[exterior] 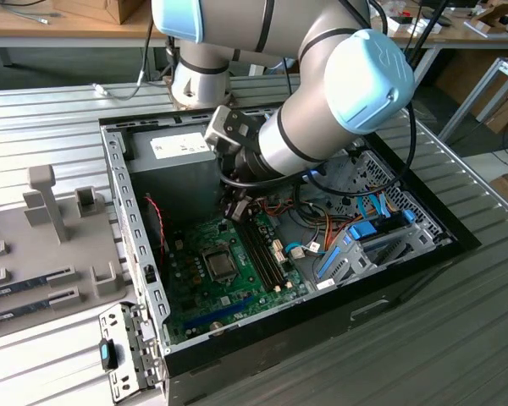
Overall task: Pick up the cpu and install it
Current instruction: 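Install the first cpu locking lever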
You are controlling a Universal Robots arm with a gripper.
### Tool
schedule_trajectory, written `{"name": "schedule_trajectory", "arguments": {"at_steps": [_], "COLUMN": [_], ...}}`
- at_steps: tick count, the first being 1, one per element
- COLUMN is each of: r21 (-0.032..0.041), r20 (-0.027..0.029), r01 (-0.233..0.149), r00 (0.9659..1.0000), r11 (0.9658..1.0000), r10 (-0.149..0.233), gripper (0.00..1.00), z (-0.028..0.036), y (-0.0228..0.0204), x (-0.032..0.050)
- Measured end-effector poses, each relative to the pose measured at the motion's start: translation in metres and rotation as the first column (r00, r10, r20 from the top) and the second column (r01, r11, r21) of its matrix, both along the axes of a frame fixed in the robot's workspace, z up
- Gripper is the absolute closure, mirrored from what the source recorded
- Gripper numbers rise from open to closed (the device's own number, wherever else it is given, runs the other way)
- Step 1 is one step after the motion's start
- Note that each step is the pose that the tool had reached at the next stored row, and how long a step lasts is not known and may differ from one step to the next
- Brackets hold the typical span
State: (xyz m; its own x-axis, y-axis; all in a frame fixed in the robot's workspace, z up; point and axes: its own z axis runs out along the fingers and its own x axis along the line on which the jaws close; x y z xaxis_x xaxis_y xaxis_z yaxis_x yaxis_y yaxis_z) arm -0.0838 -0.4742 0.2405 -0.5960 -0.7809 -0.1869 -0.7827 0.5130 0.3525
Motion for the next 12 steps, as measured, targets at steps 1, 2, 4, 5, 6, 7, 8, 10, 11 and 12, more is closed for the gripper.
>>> {"name": "schedule_trajectory", "arguments": {"at_steps": [1,2,4,5,6,7,8,10,11,12], "r21": [-0.0024,-0.0017,-0.0015,-0.0013,-0.0012,-0.0009,-0.001,-0.0011,-0.0012,-0.0011], "r20": [0.0,0.0001,-0.0001,0.0,0.0,0.0001,0.0001,0.0,0.0,0.0001], "r01": [0.0,0.0,0.0,0.0,0.0,0.0,0.0,0.0,0.0,0.0], "r00": [1.0,1.0,1.0,1.0,1.0,1.0,1.0,1.0,1.0,1.0], "r11": [1.0,1.0,1.0,1.0,1.0,1.0,1.0,1.0,1.0,1.0], "r10": [0.0,0.0,0.0,0.0,0.0,0.0,0.0,0.0,0.0,0.0], "gripper": [0.89,0.89,0.89,0.89,0.89,0.89,0.89,0.89,0.89,0.89], "z": [-0.0002,-0.0007,-0.0009,-0.0015,-0.0027,-0.003,-0.003,-0.0029,-0.0029,-0.0029], "y": [0.0001,0.0006,0.0015,0.0027,0.0043,0.0045,0.0045,0.0045,0.0044,0.0043], "x": [-0.0001,0.0,-0.0001,-0.0001,0.0,0.0,-0.0001,-0.0004,-0.0006,-0.0007]}}
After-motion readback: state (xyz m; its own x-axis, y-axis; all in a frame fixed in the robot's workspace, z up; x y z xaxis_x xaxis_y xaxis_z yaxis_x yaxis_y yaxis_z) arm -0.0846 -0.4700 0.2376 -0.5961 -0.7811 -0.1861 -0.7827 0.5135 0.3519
